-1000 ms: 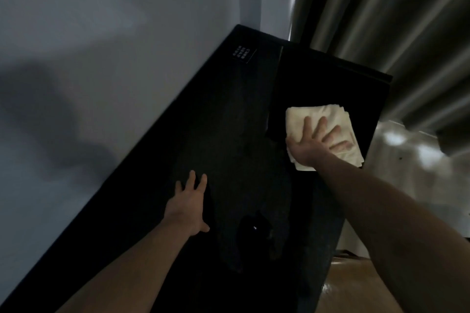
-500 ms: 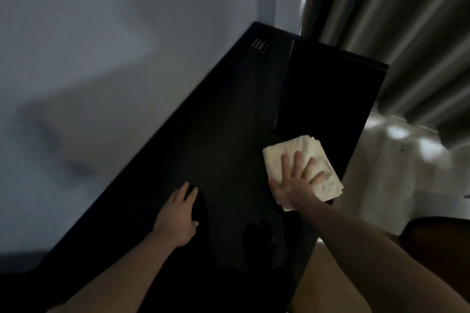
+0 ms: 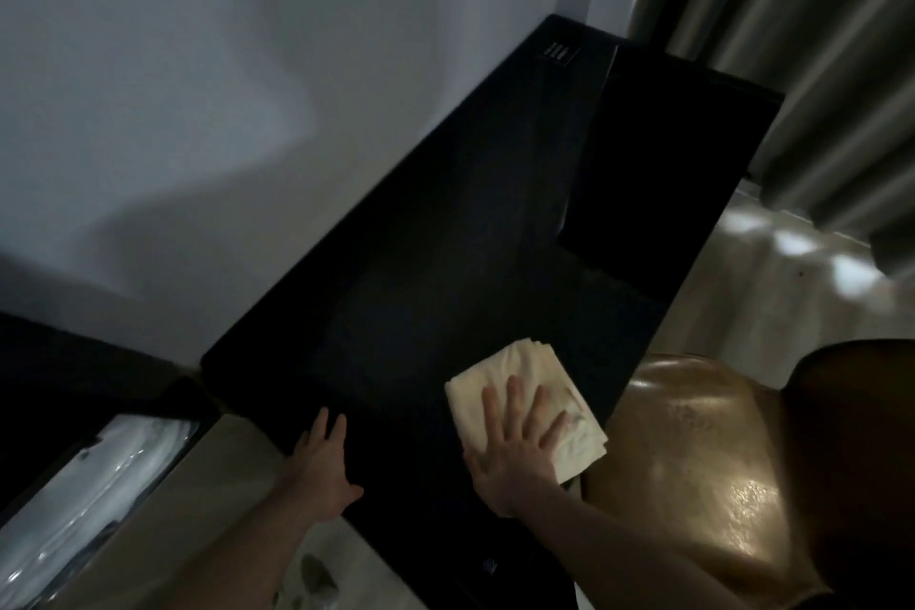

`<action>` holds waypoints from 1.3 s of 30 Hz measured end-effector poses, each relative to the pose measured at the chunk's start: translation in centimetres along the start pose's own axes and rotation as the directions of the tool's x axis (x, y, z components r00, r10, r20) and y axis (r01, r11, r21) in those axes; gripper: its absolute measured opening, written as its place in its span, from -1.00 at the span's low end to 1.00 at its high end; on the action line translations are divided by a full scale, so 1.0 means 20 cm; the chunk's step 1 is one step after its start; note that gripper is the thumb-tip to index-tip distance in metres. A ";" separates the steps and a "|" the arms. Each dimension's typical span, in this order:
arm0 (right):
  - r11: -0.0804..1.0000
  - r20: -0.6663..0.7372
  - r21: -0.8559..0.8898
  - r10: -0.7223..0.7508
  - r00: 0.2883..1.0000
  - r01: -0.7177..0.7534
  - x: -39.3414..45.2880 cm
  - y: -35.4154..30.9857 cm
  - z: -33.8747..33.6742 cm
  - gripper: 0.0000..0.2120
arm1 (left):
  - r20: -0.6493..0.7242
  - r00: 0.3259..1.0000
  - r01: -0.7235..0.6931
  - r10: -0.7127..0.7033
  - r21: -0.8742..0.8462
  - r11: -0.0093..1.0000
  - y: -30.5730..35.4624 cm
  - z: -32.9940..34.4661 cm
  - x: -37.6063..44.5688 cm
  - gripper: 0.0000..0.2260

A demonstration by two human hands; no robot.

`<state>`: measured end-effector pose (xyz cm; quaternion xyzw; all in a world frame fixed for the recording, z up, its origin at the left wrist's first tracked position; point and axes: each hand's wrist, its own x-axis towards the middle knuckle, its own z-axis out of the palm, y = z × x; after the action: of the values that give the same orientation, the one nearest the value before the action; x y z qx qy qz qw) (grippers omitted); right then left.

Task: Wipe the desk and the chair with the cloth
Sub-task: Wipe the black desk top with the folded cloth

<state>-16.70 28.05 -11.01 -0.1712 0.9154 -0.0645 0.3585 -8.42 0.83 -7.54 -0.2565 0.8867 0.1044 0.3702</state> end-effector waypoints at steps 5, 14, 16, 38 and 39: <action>0.999 0.027 0.009 -0.037 0.999 0.037 -0.21 -0.14 0.22 -0.08 | 0.091 0.994 -0.053 0.063 -0.114 0.992 -0.01 0.06 -0.08 0.05; 0.997 -0.069 0.068 0.044 0.997 -0.039 -0.35 -0.39 0.49 -0.05 | 0.098 0.982 -0.153 0.162 -0.090 0.984 -0.03 0.03 -0.14 -0.20; 0.992 -0.087 0.115 0.067 0.994 -0.057 -0.32 -0.41 0.55 -0.08 | 0.103 0.978 -0.176 0.182 -0.062 0.982 -0.03 0.01 -0.14 -0.24; 0.607 0.318 0.530 0.505 0.802 -0.593 0.28 -0.27 -0.28 -0.04 | 0.129 0.984 -0.113 0.120 -0.065 0.992 0.17 -0.37 0.12 -0.01; 0.628 0.298 0.528 0.493 0.817 -0.571 0.29 -0.22 -0.31 -0.04 | 0.133 0.982 -0.130 0.137 -0.059 0.990 0.22 -0.40 0.15 -0.03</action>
<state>-23.76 21.86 -9.17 0.2251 0.8318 -0.2289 0.4528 -17.36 0.41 -4.05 -0.1976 0.8716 0.1684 0.4159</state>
